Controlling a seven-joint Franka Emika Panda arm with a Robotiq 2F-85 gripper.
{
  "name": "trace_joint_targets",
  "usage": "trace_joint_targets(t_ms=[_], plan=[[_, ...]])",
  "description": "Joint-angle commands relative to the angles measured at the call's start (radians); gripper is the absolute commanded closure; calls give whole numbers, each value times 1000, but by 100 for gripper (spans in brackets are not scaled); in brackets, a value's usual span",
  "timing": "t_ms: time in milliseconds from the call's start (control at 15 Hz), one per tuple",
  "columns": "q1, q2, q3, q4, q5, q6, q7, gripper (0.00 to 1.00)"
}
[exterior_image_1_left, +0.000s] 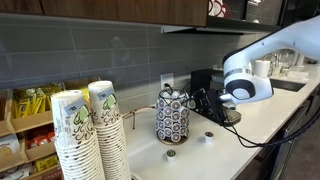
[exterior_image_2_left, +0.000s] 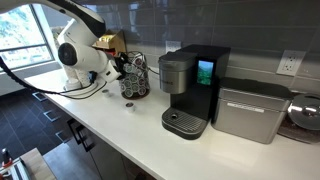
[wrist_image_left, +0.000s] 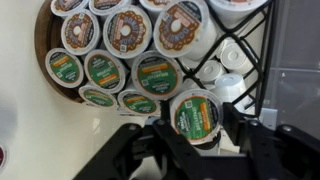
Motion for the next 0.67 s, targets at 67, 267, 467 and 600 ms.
trace_joint_targets(t_ms=[67, 267, 467, 600], plan=[[-6, 19, 7, -9, 2, 22, -70, 71], [-9, 6, 2, -18, -13, 19, -114, 71], [-24, -1, -3, -25, -13, 28, -161, 71], [-30, -8, -6, -38, -23, 21, -184, 71]])
